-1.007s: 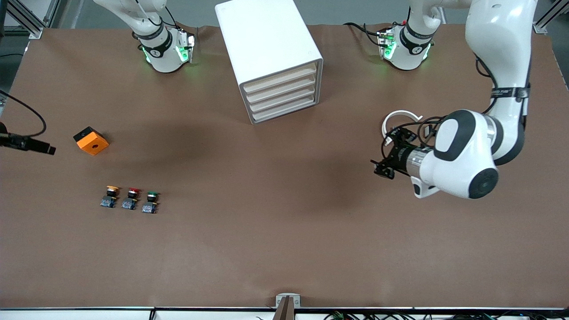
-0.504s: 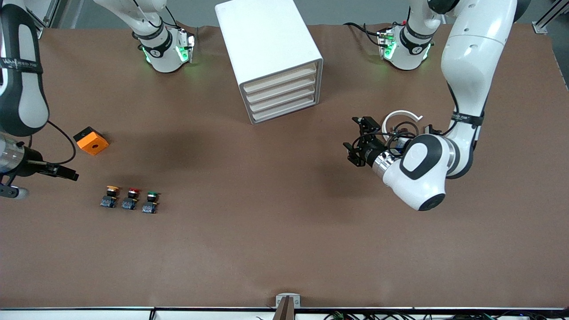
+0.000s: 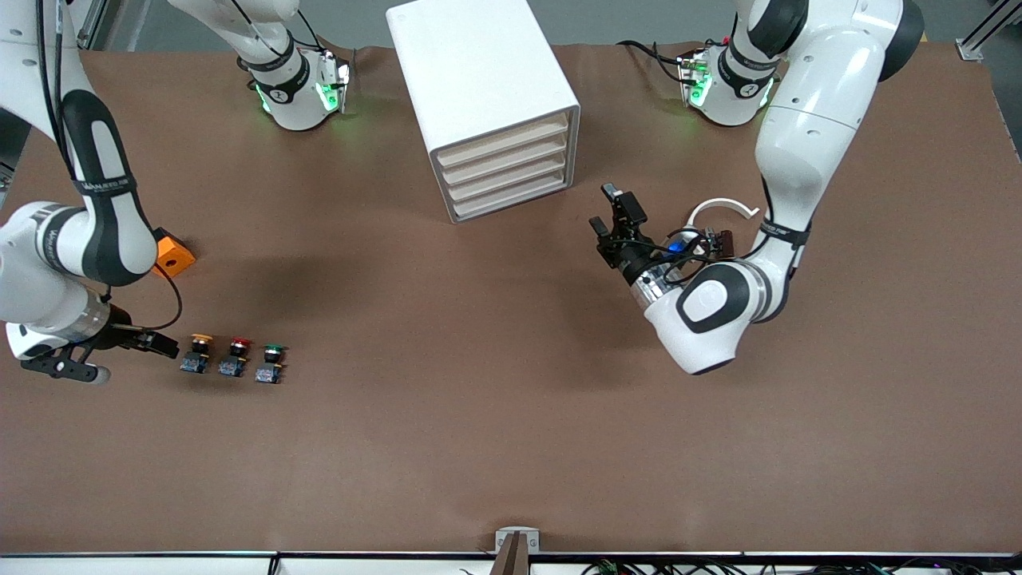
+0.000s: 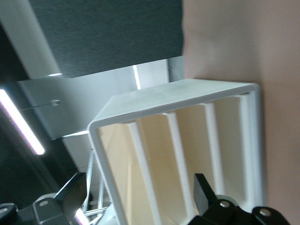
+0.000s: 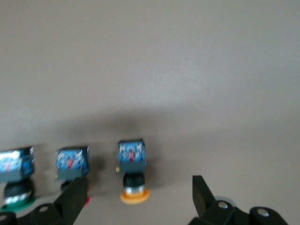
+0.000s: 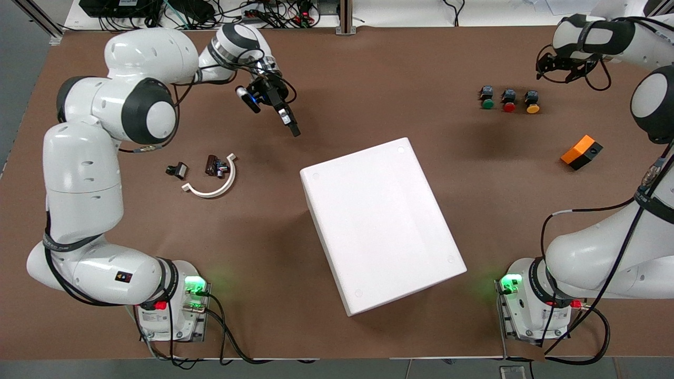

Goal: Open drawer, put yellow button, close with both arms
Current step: 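Grasp the drawer handle with the left gripper while the right gripper grasps the yellow button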

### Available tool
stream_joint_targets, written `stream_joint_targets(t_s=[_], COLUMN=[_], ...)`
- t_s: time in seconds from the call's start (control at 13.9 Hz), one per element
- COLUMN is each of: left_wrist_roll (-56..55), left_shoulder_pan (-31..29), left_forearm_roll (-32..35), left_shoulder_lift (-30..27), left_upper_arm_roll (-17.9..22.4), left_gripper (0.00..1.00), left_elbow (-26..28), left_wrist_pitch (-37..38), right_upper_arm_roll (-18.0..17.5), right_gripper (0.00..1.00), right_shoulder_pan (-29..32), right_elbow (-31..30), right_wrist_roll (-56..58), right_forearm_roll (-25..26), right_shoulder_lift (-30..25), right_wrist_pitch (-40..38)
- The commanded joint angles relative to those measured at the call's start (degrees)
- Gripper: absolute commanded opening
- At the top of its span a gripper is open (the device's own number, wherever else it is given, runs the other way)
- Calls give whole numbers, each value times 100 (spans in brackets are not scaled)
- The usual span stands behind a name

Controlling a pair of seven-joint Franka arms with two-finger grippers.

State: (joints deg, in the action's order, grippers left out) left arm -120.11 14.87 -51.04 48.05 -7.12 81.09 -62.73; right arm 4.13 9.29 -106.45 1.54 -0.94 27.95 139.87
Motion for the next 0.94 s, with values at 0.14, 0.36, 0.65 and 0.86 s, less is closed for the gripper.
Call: stream_joint_targets(t_s=[0.14, 0.36, 0.65, 0.86], left_wrist_roll=[-451, -609, -759, -794], left_shoulder_pan=[392, 577, 815, 938], left_forearm_roll=[-353, -459, -521, -521], left_shoulder_lift=[73, 55, 64, 29], left_upper_arm_roll=[9, 9, 18, 18], left_gripper=[100, 93, 59, 59], left_elbow=[12, 170, 232, 459], left_wrist_pitch=[165, 165, 147, 147], right_upper_arm_roll=[-44, -44, -44, -44], right_gripper=[100, 100, 100, 100], right_shoulder_pan=[-146, -138, -129, -138], right_elbow=[80, 81, 63, 54], right_wrist_roll=[-392, -348, -313, -313], right_forearm_roll=[-65, -56, -56, -56], right_shoulder_lift=[588, 808, 896, 905], right_wrist_pitch=[742, 1068, 1060, 894])
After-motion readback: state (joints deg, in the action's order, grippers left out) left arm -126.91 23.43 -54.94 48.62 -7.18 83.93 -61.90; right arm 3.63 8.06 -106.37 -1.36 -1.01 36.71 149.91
